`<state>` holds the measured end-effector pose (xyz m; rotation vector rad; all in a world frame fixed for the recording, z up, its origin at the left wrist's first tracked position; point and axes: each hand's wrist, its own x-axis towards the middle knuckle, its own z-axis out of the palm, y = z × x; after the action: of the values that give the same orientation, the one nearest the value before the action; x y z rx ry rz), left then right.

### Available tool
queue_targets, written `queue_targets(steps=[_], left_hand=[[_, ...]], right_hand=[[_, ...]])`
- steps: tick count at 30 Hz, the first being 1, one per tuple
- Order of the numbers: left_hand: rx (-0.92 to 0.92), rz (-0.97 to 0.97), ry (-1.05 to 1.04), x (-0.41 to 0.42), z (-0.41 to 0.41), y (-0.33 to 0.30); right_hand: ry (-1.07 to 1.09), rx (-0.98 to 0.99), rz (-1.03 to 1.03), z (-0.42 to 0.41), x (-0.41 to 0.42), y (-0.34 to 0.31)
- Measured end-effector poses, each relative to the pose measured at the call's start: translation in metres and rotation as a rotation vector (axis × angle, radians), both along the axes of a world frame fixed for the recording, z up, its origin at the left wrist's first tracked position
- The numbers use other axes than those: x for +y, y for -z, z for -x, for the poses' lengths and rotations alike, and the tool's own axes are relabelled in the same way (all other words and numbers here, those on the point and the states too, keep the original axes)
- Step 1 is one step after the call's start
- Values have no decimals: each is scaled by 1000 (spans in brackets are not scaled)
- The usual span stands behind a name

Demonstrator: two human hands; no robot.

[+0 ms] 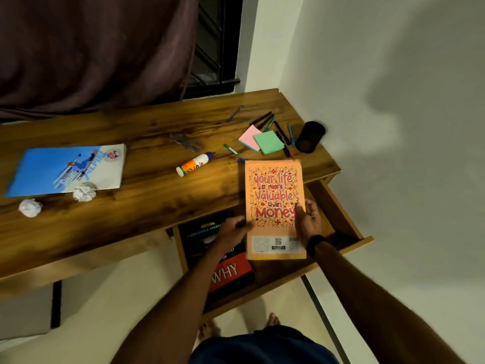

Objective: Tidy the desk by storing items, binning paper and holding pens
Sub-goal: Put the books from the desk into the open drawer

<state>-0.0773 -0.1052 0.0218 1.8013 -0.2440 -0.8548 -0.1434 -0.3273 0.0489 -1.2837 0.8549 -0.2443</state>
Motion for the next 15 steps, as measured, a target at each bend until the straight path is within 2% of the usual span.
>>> queue_targets(steps=[3,5,7,8,10,12,15], left_hand=[[-200,-147,37,-7,19,-1],[-261,-291,69,-12,40,12],[-289,-370,159,-11,69,39],[-253,-382,186,-11,85,59],[-117,-407,197,-16,114,54],[-190,-504,231,-23,125,52],[-208,-653,250,-29,124,60]], right_hand=[[-2,58,35,6,-13,5],[39,119,57,14,-28,5],[57,199,115,25,-50,10],[42,250,147,32,-61,12],[-22,361,165,47,-84,21],[-101,435,170,59,-102,25],[-198,495,284,70,-114,22]])
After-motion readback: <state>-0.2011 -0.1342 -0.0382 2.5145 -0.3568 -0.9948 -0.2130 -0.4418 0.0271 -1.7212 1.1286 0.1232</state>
